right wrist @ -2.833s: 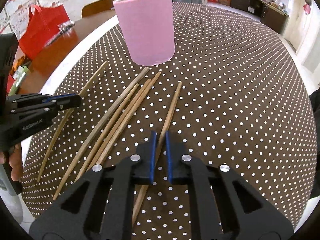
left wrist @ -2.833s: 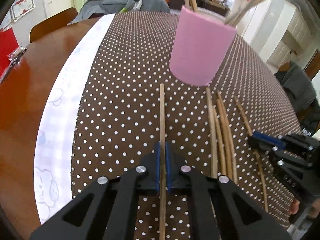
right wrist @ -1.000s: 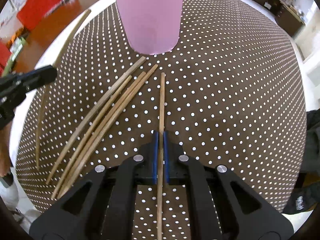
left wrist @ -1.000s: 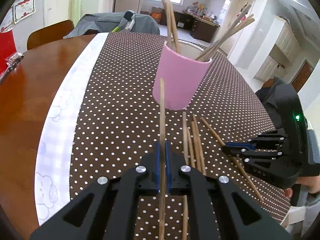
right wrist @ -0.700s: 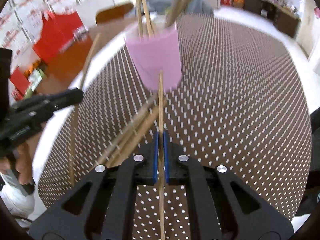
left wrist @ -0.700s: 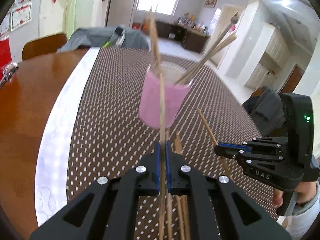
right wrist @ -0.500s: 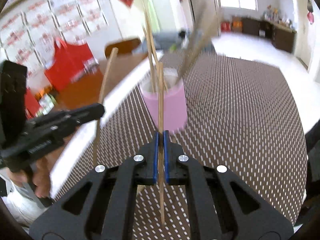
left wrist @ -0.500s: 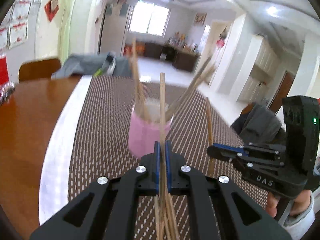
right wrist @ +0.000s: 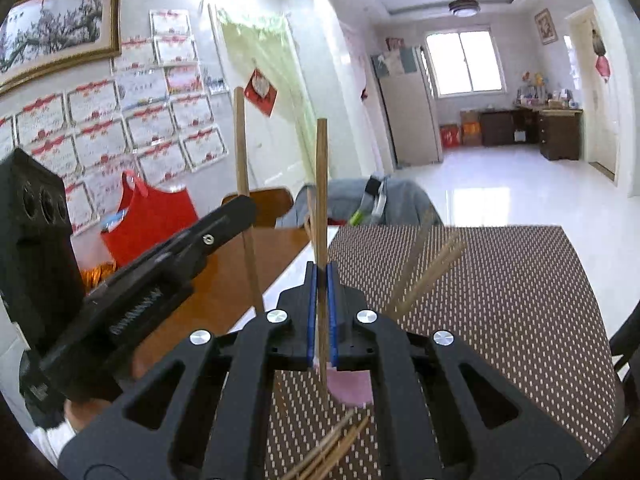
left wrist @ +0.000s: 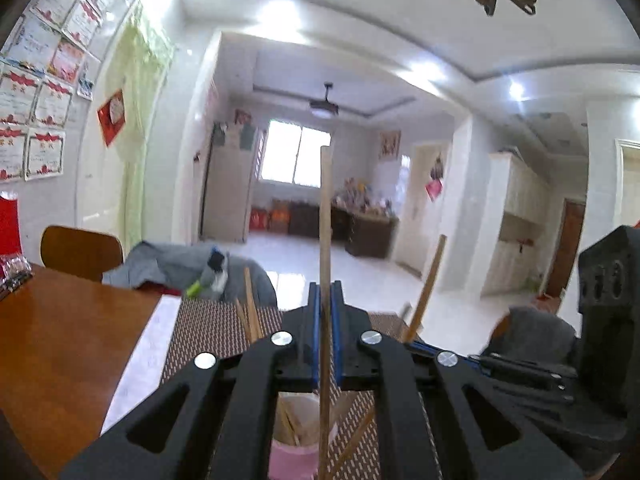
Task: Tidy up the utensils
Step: 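Lift both held chopsticks upright and bring them above the pink cup, then open the right tool and the left tool to drop chopsticks into the cup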
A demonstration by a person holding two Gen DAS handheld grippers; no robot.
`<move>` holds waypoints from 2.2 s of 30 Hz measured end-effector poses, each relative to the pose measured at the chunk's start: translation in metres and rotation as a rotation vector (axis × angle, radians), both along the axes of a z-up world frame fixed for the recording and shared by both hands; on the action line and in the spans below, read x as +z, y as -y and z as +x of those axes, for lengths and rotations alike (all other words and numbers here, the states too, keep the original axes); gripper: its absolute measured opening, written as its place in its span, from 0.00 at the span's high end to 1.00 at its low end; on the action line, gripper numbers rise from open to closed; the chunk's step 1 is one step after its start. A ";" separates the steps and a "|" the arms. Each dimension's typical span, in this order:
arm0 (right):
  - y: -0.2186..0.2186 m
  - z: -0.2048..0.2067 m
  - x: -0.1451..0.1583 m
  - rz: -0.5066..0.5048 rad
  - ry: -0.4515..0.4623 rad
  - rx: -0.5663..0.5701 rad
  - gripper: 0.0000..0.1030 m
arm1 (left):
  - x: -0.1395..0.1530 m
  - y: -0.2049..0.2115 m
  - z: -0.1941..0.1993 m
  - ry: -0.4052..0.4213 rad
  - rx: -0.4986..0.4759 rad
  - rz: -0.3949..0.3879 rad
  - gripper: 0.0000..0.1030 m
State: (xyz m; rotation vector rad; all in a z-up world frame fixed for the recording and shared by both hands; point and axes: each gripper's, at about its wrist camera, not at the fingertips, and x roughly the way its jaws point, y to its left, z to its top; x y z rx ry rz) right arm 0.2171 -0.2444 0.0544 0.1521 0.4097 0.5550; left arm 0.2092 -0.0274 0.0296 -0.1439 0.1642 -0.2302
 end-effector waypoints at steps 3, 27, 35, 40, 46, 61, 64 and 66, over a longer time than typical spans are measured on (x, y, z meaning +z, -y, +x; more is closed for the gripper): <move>-0.002 0.008 0.003 0.017 0.006 0.002 0.95 | 0.002 -0.001 0.013 0.035 0.035 -0.006 0.94; -0.012 0.031 -0.014 0.011 -0.005 -0.025 0.95 | -0.041 -0.010 0.055 -0.040 0.102 -0.019 0.93; -0.015 0.025 -0.020 0.000 -0.020 -0.027 0.95 | -0.034 -0.016 0.036 -0.034 0.154 0.015 0.57; -0.018 0.022 -0.023 -0.011 -0.027 -0.033 0.95 | -0.030 -0.019 0.022 -0.025 0.213 0.079 0.49; -0.024 0.019 -0.031 -0.026 -0.044 -0.039 0.95 | -0.028 -0.024 0.009 -0.035 0.244 0.127 0.46; -0.029 0.000 -0.042 -0.052 -0.052 -0.055 0.89 | -0.029 -0.030 -0.012 -0.074 0.240 0.127 0.43; -0.026 -0.004 -0.041 -0.043 -0.050 -0.065 0.57 | -0.028 -0.031 -0.018 -0.078 0.236 0.118 0.43; -0.023 -0.010 -0.039 -0.030 -0.035 -0.080 0.55 | -0.028 -0.033 -0.023 -0.079 0.245 0.109 0.40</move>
